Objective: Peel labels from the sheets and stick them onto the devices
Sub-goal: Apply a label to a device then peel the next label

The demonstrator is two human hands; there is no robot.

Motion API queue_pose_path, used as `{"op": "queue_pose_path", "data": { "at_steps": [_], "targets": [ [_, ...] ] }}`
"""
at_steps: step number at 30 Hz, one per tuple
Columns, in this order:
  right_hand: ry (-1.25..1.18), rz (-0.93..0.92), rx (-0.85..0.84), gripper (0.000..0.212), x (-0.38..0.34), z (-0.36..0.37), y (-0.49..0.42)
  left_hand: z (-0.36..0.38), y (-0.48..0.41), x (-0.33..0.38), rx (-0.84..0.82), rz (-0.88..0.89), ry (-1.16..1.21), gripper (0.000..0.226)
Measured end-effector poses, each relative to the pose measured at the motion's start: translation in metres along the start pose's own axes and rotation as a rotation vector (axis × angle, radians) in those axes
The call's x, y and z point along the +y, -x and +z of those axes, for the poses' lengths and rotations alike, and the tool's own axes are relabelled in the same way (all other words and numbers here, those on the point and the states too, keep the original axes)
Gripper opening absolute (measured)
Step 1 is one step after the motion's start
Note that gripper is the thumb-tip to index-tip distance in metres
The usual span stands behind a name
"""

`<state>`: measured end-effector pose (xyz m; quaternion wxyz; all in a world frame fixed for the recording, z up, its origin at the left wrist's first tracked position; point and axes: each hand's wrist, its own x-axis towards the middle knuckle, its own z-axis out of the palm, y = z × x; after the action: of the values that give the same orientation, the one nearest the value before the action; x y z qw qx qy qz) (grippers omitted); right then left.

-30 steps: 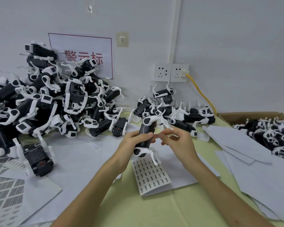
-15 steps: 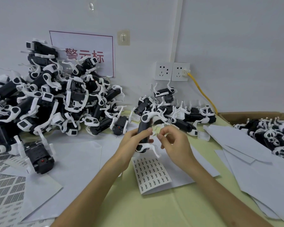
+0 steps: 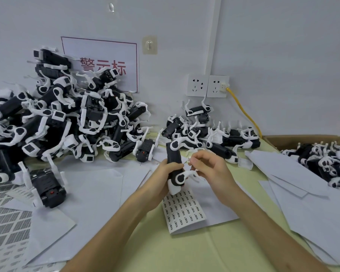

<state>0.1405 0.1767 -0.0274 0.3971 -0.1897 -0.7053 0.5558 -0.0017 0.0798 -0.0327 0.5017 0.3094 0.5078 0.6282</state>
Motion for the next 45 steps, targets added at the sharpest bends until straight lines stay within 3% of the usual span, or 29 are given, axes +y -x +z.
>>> {"op": "queue_pose_path", "data": {
  "at_steps": [8, 23, 45],
  "targets": [
    [0.086, -0.010, -0.005, 0.012, 0.000, 0.003, 0.000, 0.006, -0.001, -0.018, -0.002, 0.077, -0.184, 0.039],
    [0.283, -0.030, 0.074, 0.017, 0.001, 0.006, 0.000, 0.010, -0.001, -0.028, 0.067, 0.259, -0.439, 0.037],
    [0.406, -0.068, 0.131, 0.016, -0.001, 0.007, 0.002, 0.017, 0.007, -0.028, 0.143, 0.313, -0.531, 0.031]
  ]
}}
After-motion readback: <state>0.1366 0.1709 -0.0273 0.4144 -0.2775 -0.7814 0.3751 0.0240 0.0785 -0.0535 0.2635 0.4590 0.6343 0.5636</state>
